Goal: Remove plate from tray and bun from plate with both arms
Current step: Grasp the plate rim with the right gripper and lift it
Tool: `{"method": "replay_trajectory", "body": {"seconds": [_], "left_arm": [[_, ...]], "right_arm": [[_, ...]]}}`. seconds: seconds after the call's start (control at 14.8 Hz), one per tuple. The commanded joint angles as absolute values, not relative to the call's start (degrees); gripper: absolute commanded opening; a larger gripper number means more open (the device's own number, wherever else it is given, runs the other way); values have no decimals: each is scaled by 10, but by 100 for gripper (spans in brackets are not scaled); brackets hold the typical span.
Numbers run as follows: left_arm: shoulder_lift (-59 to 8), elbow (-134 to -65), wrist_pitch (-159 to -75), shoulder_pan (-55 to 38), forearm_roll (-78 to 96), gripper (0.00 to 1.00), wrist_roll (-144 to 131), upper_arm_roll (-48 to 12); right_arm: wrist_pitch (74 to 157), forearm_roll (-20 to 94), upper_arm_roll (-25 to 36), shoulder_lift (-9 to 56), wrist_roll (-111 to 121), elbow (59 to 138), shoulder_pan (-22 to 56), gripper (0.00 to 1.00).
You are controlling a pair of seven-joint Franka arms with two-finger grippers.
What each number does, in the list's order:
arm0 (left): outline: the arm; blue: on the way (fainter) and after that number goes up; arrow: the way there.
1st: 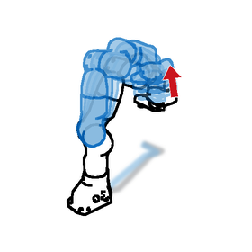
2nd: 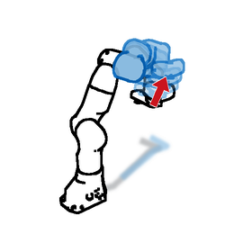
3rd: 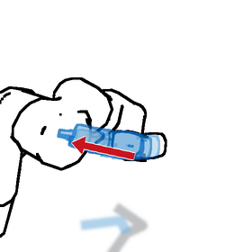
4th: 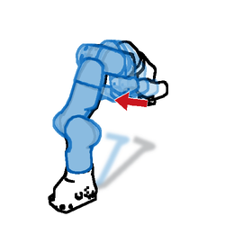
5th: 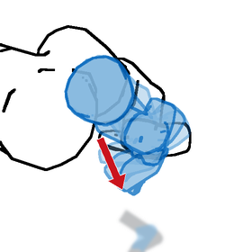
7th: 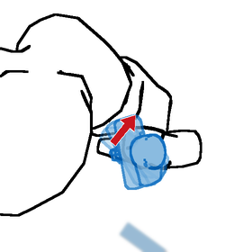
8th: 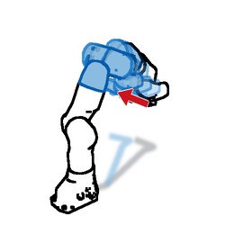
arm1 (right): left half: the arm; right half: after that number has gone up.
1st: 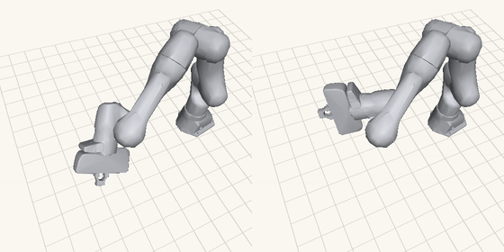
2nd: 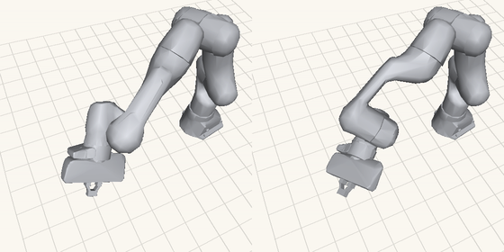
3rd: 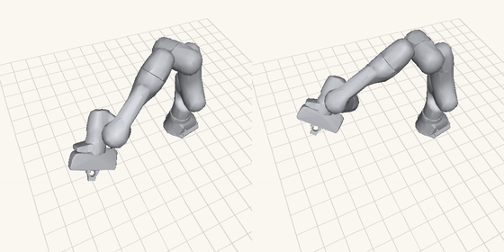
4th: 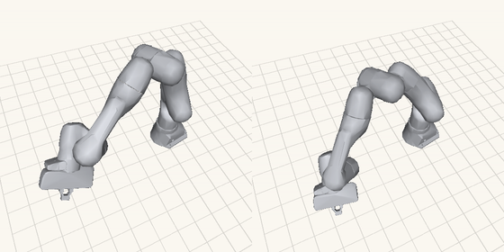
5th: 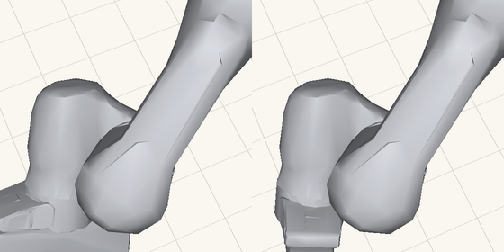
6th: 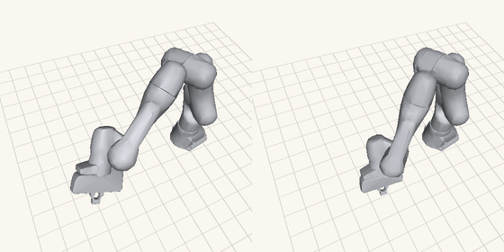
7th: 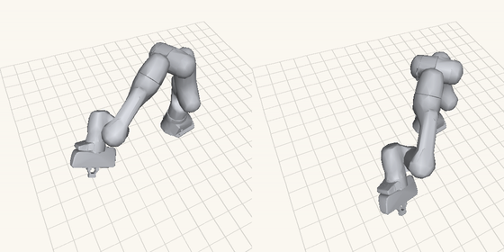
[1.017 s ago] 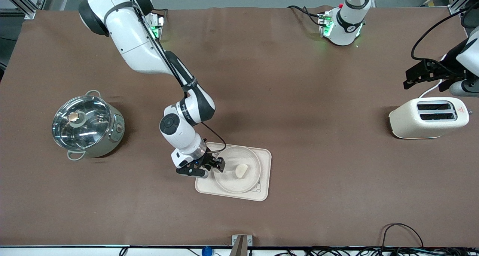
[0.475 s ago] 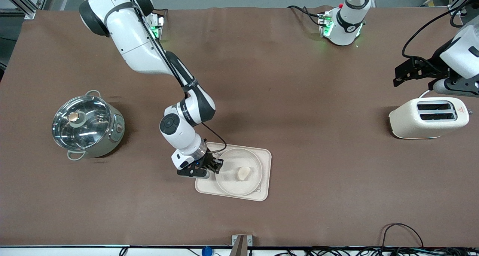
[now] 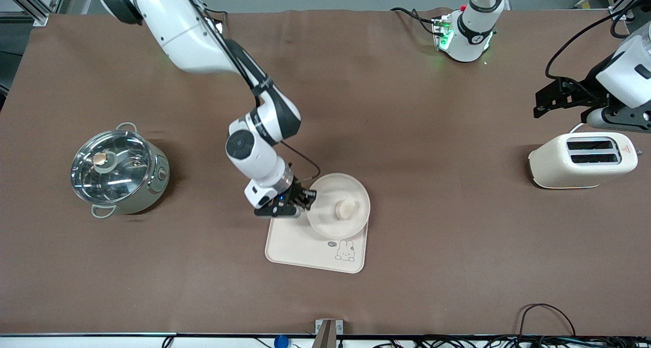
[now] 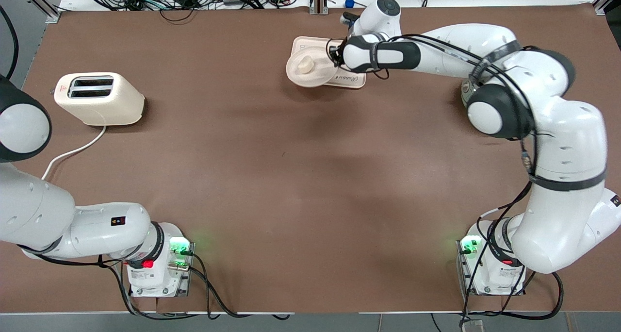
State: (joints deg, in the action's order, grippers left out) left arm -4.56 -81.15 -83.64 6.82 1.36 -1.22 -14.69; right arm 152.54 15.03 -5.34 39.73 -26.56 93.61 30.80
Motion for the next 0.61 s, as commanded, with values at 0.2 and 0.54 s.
{"method": "replay_trajectory", "body": {"seconds": [0.2, 0.54], "left_arm": [[-47, -808, -835, 76, 15, 100, -12, -149], [-55, -815, -835, 73, 13, 100, -13, -149]], "right_arm": [[1749, 172, -146, 247, -350, 1252, 340, 1], [1772, 172, -146, 254, -404, 1267, 396, 25]]}}
